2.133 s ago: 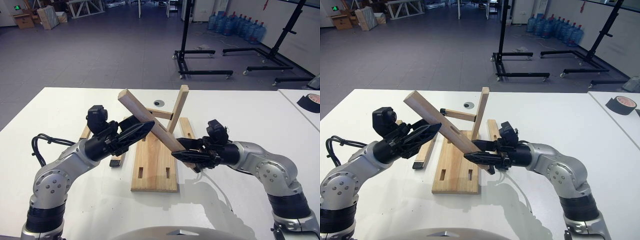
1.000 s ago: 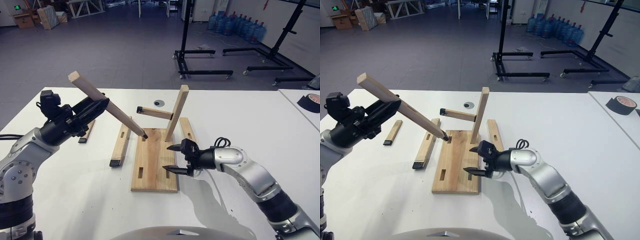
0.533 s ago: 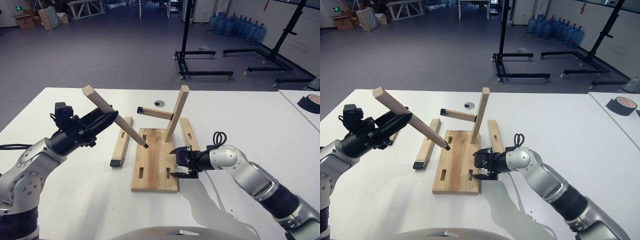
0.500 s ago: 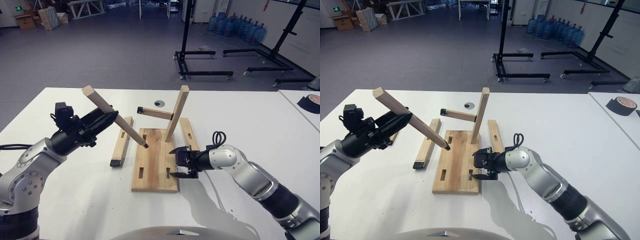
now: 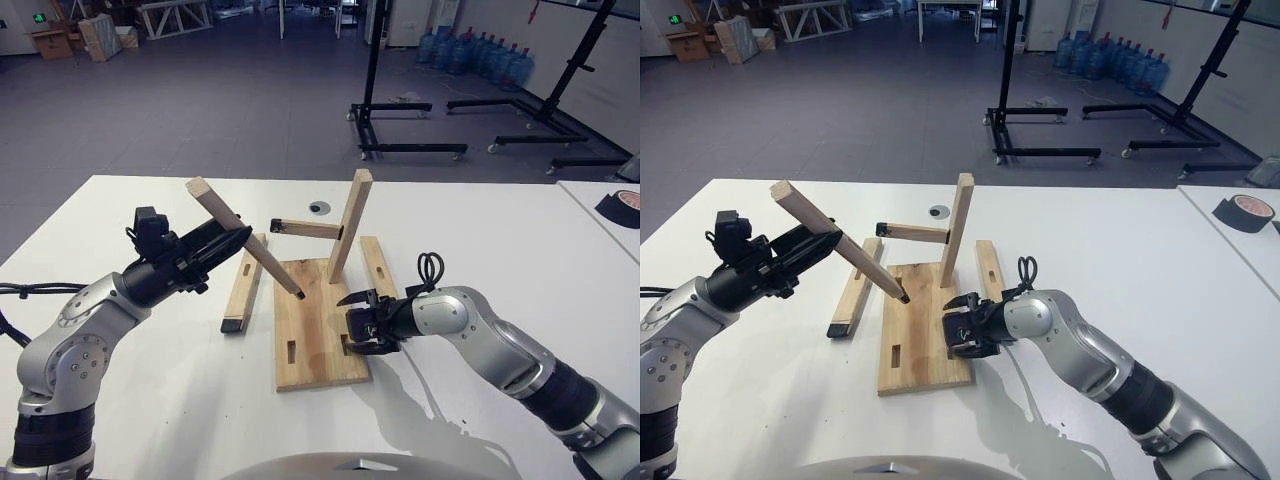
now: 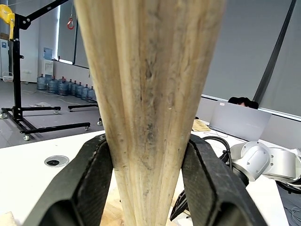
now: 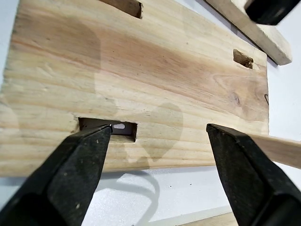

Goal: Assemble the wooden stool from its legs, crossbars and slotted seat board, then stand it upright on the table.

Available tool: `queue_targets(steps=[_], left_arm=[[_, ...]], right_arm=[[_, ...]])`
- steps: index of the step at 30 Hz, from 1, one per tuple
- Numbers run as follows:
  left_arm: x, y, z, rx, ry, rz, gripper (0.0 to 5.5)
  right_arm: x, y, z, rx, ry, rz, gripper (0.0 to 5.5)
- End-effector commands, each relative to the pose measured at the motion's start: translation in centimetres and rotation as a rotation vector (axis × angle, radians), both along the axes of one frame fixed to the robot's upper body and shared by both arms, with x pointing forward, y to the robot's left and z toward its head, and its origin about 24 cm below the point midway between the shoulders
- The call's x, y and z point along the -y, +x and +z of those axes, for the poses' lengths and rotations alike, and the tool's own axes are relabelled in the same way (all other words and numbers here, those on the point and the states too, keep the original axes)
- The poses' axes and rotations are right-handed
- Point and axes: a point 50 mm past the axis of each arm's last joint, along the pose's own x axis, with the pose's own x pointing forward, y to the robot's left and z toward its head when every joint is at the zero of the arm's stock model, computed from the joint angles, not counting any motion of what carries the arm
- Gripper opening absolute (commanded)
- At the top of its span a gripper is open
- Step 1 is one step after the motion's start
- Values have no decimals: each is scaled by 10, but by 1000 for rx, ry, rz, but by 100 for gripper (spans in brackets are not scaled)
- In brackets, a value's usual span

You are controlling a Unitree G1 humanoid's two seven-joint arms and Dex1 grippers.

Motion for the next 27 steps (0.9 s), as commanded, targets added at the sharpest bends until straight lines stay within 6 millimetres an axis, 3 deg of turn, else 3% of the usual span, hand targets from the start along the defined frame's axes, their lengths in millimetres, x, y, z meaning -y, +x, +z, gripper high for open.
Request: queue_targets(steps=[1, 21, 27], left_arm=[[1, 3, 2, 24, 17, -4, 202], [-4, 1, -20, -7, 124, 11, 202], [5, -2, -23, -10, 137, -6, 202]], right_arm=[[29, -14, -28, -134, -220, 39, 371], [52, -30, -26, -244, -240, 20, 371], [47, -32, -21, -238, -166, 101, 371]])
